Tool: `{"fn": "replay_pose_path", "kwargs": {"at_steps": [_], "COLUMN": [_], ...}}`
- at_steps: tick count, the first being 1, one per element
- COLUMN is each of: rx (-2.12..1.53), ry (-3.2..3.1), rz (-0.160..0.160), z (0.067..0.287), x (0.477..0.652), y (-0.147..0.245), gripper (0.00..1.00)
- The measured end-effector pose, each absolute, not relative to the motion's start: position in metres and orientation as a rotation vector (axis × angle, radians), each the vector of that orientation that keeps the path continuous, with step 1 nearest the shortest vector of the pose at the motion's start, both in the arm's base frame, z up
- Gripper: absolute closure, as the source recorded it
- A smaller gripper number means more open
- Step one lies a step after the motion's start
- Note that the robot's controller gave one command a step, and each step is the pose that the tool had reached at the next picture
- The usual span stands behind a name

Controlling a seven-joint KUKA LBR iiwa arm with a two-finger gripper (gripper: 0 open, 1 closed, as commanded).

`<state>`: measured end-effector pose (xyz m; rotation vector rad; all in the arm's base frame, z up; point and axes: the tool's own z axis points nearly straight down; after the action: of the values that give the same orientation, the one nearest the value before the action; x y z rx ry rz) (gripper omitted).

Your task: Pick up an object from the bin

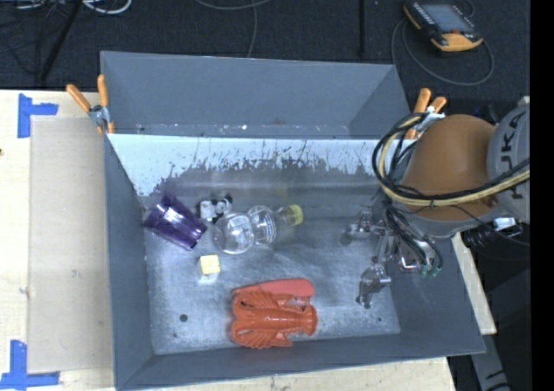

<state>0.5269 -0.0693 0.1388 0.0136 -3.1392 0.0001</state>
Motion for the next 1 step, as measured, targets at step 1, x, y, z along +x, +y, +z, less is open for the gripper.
{"fn": "replay_pose_path", "kwargs": {"at_steps": [1], "rx": [0.014], "ry": [-3.139], "rz": [0.0], "z": [0.1388], "x": [0.5269], "y": [-0.0693], "gripper": [0.0]}}
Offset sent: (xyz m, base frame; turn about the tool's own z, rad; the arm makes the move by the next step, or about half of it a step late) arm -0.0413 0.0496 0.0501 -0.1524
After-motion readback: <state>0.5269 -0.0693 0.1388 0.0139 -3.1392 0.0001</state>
